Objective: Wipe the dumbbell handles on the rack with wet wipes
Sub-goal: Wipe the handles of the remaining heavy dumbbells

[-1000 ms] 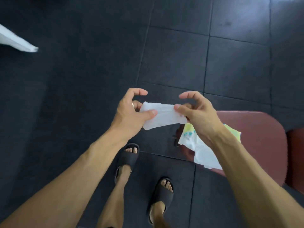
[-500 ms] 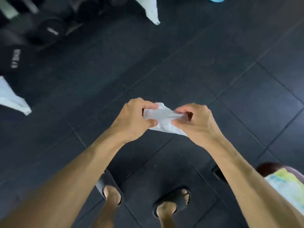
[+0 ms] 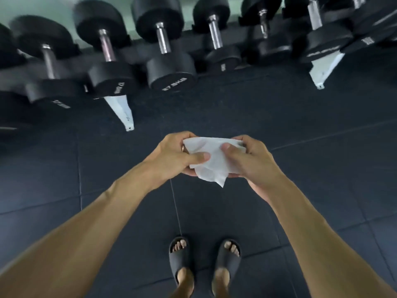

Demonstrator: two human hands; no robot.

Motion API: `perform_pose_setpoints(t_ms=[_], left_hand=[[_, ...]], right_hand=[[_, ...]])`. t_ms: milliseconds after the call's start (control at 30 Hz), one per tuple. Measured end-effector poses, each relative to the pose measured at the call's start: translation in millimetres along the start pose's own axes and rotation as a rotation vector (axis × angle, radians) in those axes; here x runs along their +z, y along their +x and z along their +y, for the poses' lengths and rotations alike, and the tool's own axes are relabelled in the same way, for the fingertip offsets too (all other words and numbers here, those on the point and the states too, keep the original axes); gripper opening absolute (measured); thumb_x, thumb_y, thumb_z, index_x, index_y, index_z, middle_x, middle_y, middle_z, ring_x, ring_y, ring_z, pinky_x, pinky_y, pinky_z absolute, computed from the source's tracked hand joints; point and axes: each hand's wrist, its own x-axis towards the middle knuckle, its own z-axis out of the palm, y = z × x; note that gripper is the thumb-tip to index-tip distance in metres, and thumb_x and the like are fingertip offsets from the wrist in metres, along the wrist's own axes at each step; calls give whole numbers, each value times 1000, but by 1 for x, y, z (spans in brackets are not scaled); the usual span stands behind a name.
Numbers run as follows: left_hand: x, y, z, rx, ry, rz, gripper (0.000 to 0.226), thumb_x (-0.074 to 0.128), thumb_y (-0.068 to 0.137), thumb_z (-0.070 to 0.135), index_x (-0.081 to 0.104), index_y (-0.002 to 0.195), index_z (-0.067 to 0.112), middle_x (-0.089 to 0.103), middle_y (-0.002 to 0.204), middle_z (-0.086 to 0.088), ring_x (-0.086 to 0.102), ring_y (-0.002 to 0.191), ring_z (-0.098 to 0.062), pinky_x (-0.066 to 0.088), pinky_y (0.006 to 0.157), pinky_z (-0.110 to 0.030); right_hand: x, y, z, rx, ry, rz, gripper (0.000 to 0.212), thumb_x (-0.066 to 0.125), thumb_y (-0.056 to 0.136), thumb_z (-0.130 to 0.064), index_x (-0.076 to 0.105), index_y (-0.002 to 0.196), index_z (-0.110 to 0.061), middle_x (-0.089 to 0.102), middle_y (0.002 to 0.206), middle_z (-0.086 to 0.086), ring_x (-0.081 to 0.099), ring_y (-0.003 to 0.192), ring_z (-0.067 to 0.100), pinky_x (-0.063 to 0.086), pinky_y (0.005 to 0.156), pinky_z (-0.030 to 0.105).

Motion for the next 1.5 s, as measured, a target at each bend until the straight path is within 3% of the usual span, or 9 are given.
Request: perform_pose_setpoints(t_ms=[267,433,633,833,1000,1133,1267,1400,1500], left_hand=[[-108,44,10,36,-166,128,28,61,89,-12,69,82,13,72,85,-5,74,81,-25,59,67,-29],[-166,81,21,6,-318,129,22,59,74,3,78,84,8,74,101,-14,71,97,-29,58,78,-30],[-215,120,22,68,-22,527,19,78,79,7,71,89,21,65,68,8,61,65,-11,55,63,-29],[-276,158,22,-14,-65,669,5,75,85,22,72,81,21,72,68,7,69,66,-5,59,63,-23],[-332,189,25,-87,-603,487,19,63,96,22,73,96,5,77,88,-11,75,88,-24,60,79,-33],[-362,210,19,-92,-522,367,9,66,93,11,70,99,5,75,94,-16,73,93,-30,60,80,-33],[-376,233,16,-103,-592,227,13,66,93,15,71,102,8,75,100,-16,72,100,-30,57,90,-40],[-383,259,-1,73,36,460,13,64,93,26,77,93,25,76,88,11,70,90,-3,56,84,-27],[-380,275,-29,49,378,674,18,61,89,41,73,94,29,69,95,14,62,98,-11,50,93,-38]], right_hand=[[56,110,-65,47,83,-290,45,44,93,13,70,68,-14,70,91,8,70,86,23,58,62,32],[81,183,-109,22,-53,-413,19,68,75,-23,78,78,-7,74,99,13,72,92,26,57,72,30],[153,252,-140,-270,-581,-178,26,77,79,-13,60,89,-31,66,92,-4,61,73,10,53,66,15],[240,284,-144,-588,-663,8,13,68,82,-5,68,88,-16,62,89,-9,60,77,7,47,65,15],[287,314,-134,-743,-677,-33,21,68,81,-15,74,100,-7,64,99,-3,62,85,6,53,74,17],[306,335,-132,-750,-713,68,32,69,82,-37,75,98,-10,61,108,-3,62,95,10,54,79,18],[312,362,-131,-742,-642,164,11,75,88,-14,67,85,-8,64,91,-1,59,77,4,45,65,8],[314,392,-133,-608,-525,193,7,70,92,-12,65,87,-11,66,78,-6,64,74,6,46,62,13],[311,429,-129,-504,-440,234,8,71,90,-13,71,98,-12,68,77,-15,65,75,-5,48,67,9]])
